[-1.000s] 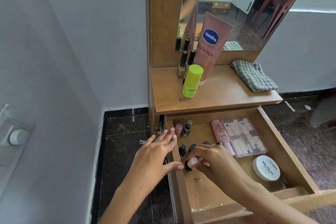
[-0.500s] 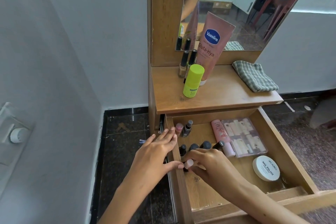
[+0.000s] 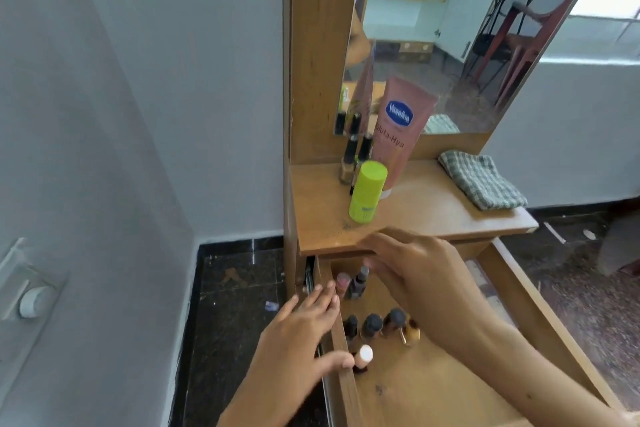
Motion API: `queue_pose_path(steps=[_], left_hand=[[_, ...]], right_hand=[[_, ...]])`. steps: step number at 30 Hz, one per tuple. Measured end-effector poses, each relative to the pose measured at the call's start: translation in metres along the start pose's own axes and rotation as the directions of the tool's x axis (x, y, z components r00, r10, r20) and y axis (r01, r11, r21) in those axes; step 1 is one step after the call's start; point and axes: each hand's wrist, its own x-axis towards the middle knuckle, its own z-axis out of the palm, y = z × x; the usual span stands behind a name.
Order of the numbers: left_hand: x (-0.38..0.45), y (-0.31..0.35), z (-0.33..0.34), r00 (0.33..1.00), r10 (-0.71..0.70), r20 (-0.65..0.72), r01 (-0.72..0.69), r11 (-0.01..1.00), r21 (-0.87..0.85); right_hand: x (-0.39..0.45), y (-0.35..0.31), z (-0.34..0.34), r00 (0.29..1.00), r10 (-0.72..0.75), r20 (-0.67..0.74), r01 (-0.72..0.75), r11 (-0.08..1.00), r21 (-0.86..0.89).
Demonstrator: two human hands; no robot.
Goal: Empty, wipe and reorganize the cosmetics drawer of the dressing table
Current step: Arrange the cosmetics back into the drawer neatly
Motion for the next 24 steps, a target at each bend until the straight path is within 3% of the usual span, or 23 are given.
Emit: queue_pose_path(steps=[4, 6, 9, 12, 16, 20, 24], left_hand=[[0.013, -0.004, -0.007, 0.978, 0.083, 0.191, -0.108, 0.987, 0.122], [0.014, -0.006, -0.008, 0.963, 0.081, 0.259, -0.12, 0.983, 0.137], [0.012, -0.006, -0.01, 0.962, 0.087, 0.259, -0.125, 0.983, 0.137], [0.012, -0.006, -0.008, 0.959, 0.093, 0.267, -0.142, 0.975, 0.168], [0.01, -0.008, -0.005, 0.971, 0.114, 0.211, -0.146, 0.98, 0.139], [0.012, -0.007, -0.005, 0.97, 0.087, 0.226, -0.126, 0.978, 0.164], [0.012, -0.009, 0.0, 0.977, 0.034, 0.212, -0.068, 0.986, 0.155]], right_hand=[[0.064, -0.027, -0.005, 0.996, -0.024, -0.089, 0.013, 0.993, -0.121], [0.092, -0.036, -0.003, 0.997, 0.055, -0.048, -0.065, 0.968, -0.243], [0.108, -0.038, -0.001, 0.981, 0.192, 0.014, -0.169, 0.893, -0.417], [0.099, -0.031, -0.001, 0.967, 0.252, 0.031, -0.212, 0.867, -0.45], [0.083, -0.016, -0.002, 0.966, 0.253, 0.047, -0.219, 0.906, -0.362], [0.074, 0.006, -0.005, 0.989, 0.148, 0.02, -0.139, 0.964, -0.228], [0.059, 0.031, -0.014, 0.991, 0.132, -0.013, -0.132, 0.991, -0.004]])
